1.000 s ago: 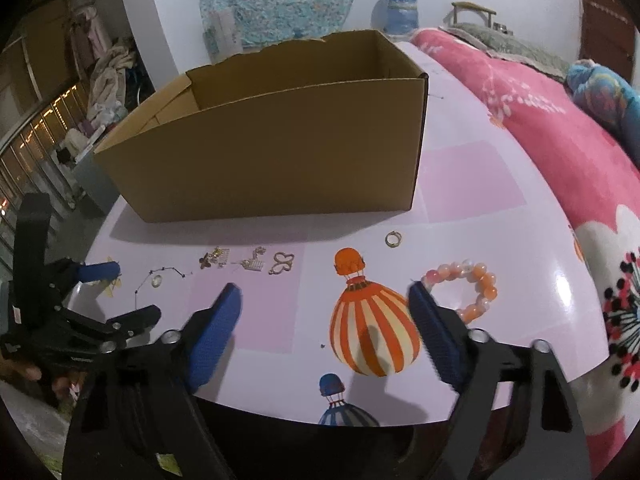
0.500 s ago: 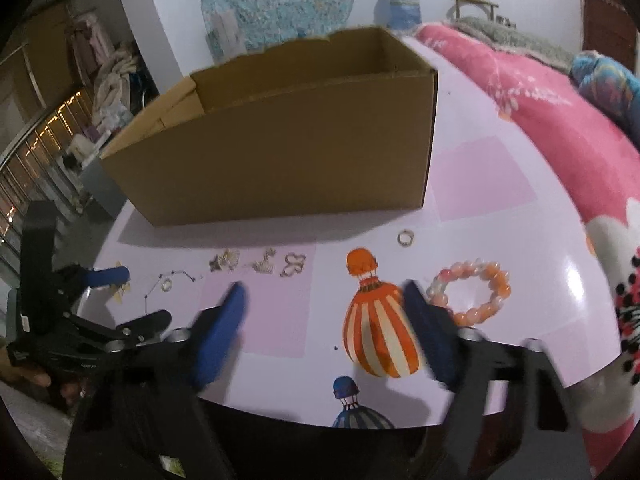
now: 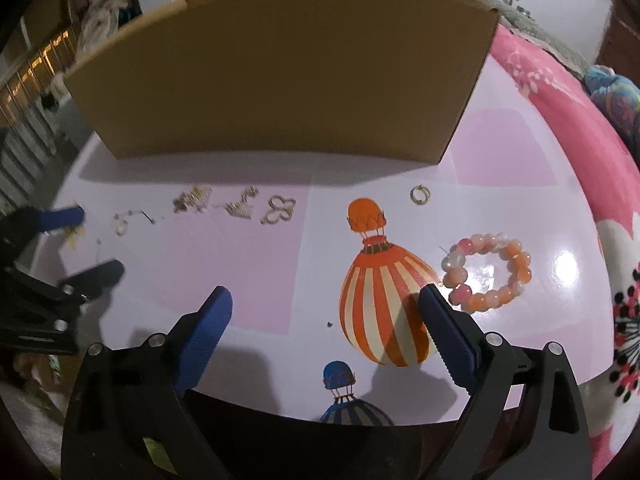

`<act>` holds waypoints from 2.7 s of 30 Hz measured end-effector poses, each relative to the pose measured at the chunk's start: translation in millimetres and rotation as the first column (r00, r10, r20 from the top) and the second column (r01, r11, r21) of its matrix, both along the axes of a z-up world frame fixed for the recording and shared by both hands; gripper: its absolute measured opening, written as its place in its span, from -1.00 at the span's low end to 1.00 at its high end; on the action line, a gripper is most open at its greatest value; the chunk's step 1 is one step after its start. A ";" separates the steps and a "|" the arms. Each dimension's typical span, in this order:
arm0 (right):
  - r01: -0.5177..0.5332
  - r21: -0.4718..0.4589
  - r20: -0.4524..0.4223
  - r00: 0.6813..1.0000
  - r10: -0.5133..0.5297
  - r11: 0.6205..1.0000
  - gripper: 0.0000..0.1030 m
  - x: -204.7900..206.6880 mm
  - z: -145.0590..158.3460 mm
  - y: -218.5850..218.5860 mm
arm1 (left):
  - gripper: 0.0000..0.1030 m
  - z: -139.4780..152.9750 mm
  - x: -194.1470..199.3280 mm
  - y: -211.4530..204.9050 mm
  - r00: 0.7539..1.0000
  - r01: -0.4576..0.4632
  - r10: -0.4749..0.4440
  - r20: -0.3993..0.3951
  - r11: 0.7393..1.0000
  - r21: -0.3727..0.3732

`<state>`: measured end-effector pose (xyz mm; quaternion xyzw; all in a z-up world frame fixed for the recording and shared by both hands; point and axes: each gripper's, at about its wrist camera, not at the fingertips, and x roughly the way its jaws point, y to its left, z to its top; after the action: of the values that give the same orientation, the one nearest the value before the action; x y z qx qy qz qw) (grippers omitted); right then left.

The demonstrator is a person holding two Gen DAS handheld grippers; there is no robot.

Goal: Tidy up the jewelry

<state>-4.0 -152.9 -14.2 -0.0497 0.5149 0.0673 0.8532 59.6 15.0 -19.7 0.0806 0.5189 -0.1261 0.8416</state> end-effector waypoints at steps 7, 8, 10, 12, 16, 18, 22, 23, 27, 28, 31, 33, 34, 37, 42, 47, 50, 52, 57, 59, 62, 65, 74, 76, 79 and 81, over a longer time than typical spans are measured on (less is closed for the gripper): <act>-0.005 -0.014 -0.007 1.000 0.005 1.000 0.85 2.7 -1.0 3.3 | 0.92 -0.1 -0.1 0.2 1.000 0.000 0.000 0.000 1.000 0.000; -0.010 -0.019 -0.010 1.000 0.010 1.000 0.85 4.0 -0.5 4.7 | 0.92 0.0 0.1 -0.1 1.000 -0.001 0.001 -0.001 1.000 0.000; -0.016 -0.021 -0.016 1.000 0.015 1.000 0.85 8.7 -0.5 1.7 | 0.92 0.0 0.4 -0.2 1.000 -0.003 0.003 -0.006 1.000 0.001; -0.018 -0.013 -0.023 1.000 0.017 1.000 0.85 10.9 -0.9 -0.8 | 0.93 -0.1 0.7 -0.2 1.000 -0.007 0.007 -0.010 1.000 0.002; -0.021 -0.014 -0.032 0.999 0.020 1.000 0.85 16.0 0.1 -3.1 | 0.93 0.5 3.9 -0.6 1.000 -0.006 0.006 -0.017 1.000 0.005; -0.029 -0.013 -0.030 0.999 0.028 1.000 0.85 16.3 0.8 -5.2 | 0.93 0.5 4.7 -0.7 1.000 -0.007 0.007 -0.015 1.000 0.004; -0.032 -0.009 -0.015 0.999 0.032 0.999 0.85 11.2 0.8 -3.8 | 0.92 2.4 5.9 -1.8 1.000 0.005 -0.005 -0.017 1.000 0.006; -0.030 -0.008 -0.010 0.999 0.030 1.000 0.85 10.3 1.0 -4.7 | 0.93 2.5 6.8 -1.9 1.000 0.010 -0.009 -0.019 1.000 0.007; -0.032 -0.004 0.005 0.999 0.032 0.999 0.85 7.2 -0.6 -7.9 | 0.92 5.1 8.8 -2.8 1.000 0.013 -0.013 -0.007 1.000 0.018; -0.032 -0.004 0.004 0.999 0.032 0.999 0.85 6.9 -0.3 -7.6 | 0.92 7.3 7.6 -3.1 1.000 0.016 -0.016 0.010 1.000 0.010; -0.034 -0.007 -0.005 0.999 0.034 0.999 0.85 7.5 0.6 -8.1 | 0.90 17.8 4.1 -2.8 0.997 0.042 -0.038 0.060 0.998 -0.053; -0.027 -0.001 -0.012 1.000 0.027 1.000 0.85 9.0 3.2 -8.7 | 0.87 23.7 2.7 -3.6 0.995 0.059 -0.051 0.089 0.995 -0.080; -0.022 0.012 -0.011 1.000 0.022 1.000 0.85 9.1 4.8 -10.2 | 0.83 25.1 2.2 -4.1 0.994 0.064 -0.055 0.098 0.994 -0.087; -0.007 0.082 0.012 1.000 0.006 0.997 0.85 9.4 15.8 -17.5 | 0.64 29.9 0.1 -4.8 0.989 0.091 -0.075 0.125 0.988 -0.121; -0.016 0.107 0.057 0.998 0.009 0.994 0.84 5.6 28.1 -23.1 | 0.18 25.9 -1.9 -14.7 0.987 0.117 -0.103 0.121 0.987 -0.113; -0.026 0.118 0.091 0.996 0.015 0.993 0.84 2.8 36.5 -24.9 | -0.19 19.1 0.1 -21.0 0.989 0.129 -0.119 0.092 0.985 -0.116; -0.033 0.129 0.106 0.994 0.019 0.991 0.84 -0.8 40.6 -24.7 | -0.37 14.5 1.8 -25.3 0.989 0.130 -0.123 0.079 0.987 -0.090; -0.035 0.136 0.111 0.994 0.020 0.990 0.84 -0.4 37.2 -21.8 | -0.47 11.4 3.6 -26.5 0.990 0.131 -0.126 0.065 0.988 -0.076; -0.038 0.144 0.130 0.991 0.019 0.989 0.83 -2.2 38.3 -23.0 | -0.59 9.2 4.2 -28.0 0.990 0.133 -0.130 0.061 0.990 -0.042; -0.039 0.146 0.138 0.990 0.019 0.989 0.79 -3.1 39.1 -23.6 | -0.59 9.4 4.5 -27.5 0.989 0.134 -0.132 0.061 0.990 -0.035; -0.041 0.144 0.142 0.990 0.020 0.989 0.75 -3.3 39.6 -23.7 | -0.60 10.4 3.9 -26.4 0.988 0.138 -0.136 0.067 0.990 -0.019; -0.036 0.150 0.142 0.990 0.015 0.988 0.75 -3.8 40.1 -24.4 | -0.67 10.6 4.3 -27.6 0.988 0.137 -0.136 0.072 0.991 -0.006; -0.027 0.158 0.142 0.990 0.004 0.987 0.72 -5.7 41.2 -27.6 | -0.80 10.0 3.7 -36.2 0.983 0.158 -0.160 0.088 0.987 0.034; -0.024 0.158 0.145 0.990 0.001 0.987 0.71 -5.8 41.4 -28.8 | -0.80 9.5 3.3 -36.8 0.982 0.163 -0.166 0.094 0.986 0.043; -0.020 0.155 0.148 0.989 -0.004 0.988 0.71 -5.3 42.2 -30.6 | -0.80 9.5 3.9 -36.7 0.981 0.162 -0.166 0.098 0.986 0.047; -0.017 0.156 0.149 0.989 -0.007 0.988 0.70 -4.8 42.3 -32.5 | -0.80 10.9 4.1 -35.5 0.981 0.159 -0.163 0.105 0.986 0.045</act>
<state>-8.9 -185.4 28.1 0.0114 0.4428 0.1059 0.8903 63.7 -20.4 -8.8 0.1443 0.4665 -0.1799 0.8539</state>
